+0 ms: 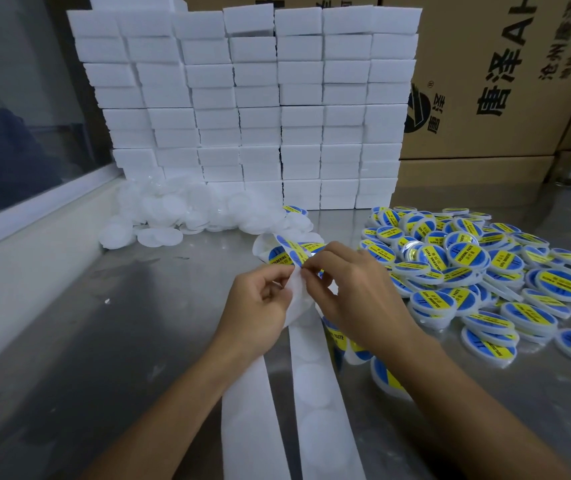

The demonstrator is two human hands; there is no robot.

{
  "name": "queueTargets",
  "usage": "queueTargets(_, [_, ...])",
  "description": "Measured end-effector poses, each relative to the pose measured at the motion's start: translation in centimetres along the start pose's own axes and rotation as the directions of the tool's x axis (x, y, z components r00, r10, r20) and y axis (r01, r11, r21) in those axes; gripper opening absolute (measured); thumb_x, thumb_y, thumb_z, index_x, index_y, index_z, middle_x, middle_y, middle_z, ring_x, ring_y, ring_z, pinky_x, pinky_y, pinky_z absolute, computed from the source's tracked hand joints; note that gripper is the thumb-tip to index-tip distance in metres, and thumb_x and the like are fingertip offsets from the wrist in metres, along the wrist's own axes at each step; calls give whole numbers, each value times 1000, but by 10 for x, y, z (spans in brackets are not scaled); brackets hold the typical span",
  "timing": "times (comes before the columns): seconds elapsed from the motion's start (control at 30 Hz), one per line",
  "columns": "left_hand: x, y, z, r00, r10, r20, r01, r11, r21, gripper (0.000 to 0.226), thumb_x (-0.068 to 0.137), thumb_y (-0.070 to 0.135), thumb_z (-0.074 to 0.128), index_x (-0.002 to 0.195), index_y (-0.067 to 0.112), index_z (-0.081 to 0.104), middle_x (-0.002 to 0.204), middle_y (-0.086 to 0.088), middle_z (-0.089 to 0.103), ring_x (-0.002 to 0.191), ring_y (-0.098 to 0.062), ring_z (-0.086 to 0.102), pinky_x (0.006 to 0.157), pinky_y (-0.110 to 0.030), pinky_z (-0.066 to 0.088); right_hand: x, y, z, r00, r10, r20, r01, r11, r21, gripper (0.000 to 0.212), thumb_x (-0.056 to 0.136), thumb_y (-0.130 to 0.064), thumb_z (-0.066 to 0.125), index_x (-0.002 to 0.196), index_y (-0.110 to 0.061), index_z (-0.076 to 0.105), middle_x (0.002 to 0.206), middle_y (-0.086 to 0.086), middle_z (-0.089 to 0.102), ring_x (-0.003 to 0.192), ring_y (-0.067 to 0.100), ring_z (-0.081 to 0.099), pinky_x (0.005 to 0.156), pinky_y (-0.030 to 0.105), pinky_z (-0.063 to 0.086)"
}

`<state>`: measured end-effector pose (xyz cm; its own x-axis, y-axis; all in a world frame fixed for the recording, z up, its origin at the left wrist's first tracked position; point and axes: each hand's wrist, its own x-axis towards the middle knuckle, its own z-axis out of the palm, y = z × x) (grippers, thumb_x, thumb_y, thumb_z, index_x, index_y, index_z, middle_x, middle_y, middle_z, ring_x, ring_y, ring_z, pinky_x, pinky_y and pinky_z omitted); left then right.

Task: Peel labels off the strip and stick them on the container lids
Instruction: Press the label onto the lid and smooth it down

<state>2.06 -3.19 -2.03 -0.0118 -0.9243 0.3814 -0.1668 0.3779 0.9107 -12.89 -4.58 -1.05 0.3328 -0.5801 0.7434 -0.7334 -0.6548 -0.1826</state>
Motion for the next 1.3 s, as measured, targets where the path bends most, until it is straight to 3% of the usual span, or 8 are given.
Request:
queueTargets(0.23, [2,-3,-3,1000,9,-19,-7,997,78,44,87,-13,55,89,28,71,80,16,68,59,5,53,62,-6,43,-1,11,-2,972,206,-113,-198,977,81,9,91,-16,62,87,-9,64,80,0,61,65,18,55,61,38,48])
queueTargets(0.4, [9,-14,-9,990,-21,-141,33,996,79,48,82,-12,56,81,34,68,79,14,69,60,5,56,62,-6,44,2,23,-12,810,531,-250,-431,827,362,6,88,-12,63,85,-12,67,70,-7,66,67,8,63,68,34,54])
queueTargets(0.57, [22,-29,-32,930,-61,-361,73,997,18,9,77,23,66,69,26,69,60,13,64,62,-5,56,62,-18,47,5,19,-14,767,599,-229,-407,731,548,9,86,-7,66,84,-11,73,76,-4,72,72,12,70,73,31,59])
queueTargets(0.67, [38,-49,-61,855,-120,-505,196,976,99,13,78,27,59,68,19,62,65,3,59,71,-20,56,70,-31,45,5,12,-14,811,538,-230,-341,754,562,12,83,-4,71,81,-15,74,74,-11,71,68,3,69,68,18,55])
queueTargets(0.73, [48,-64,-79,823,-171,-542,338,913,226,4,83,17,60,82,19,63,82,-3,63,85,-28,62,80,-35,49,5,7,-13,834,500,-233,-310,774,551,15,81,-3,73,82,-17,74,75,-11,72,68,2,68,69,15,54])
queueTargets(0.93, [96,-92,-118,885,-141,-444,440,565,698,57,87,16,58,142,14,43,148,-11,32,132,-35,37,106,-43,35,5,9,-10,850,479,-218,-281,763,583,19,79,-3,76,89,-19,74,80,-10,74,75,7,71,75,22,57])
queueTargets(1.13, [141,-113,-157,876,-272,-399,466,260,846,62,93,38,50,150,28,27,159,-6,10,141,-34,13,113,-50,24,5,15,-9,845,508,-169,-312,723,616,29,75,1,78,96,-18,72,79,-9,74,76,10,71,75,24,57])
queueTargets(1.3, [164,-126,-164,875,-184,-449,484,263,835,51,88,48,61,132,21,58,139,-15,49,126,-38,36,101,-43,33,5,17,-9,826,547,-137,-363,701,614,32,75,-1,79,100,-19,72,81,-10,74,77,8,71,76,26,57])
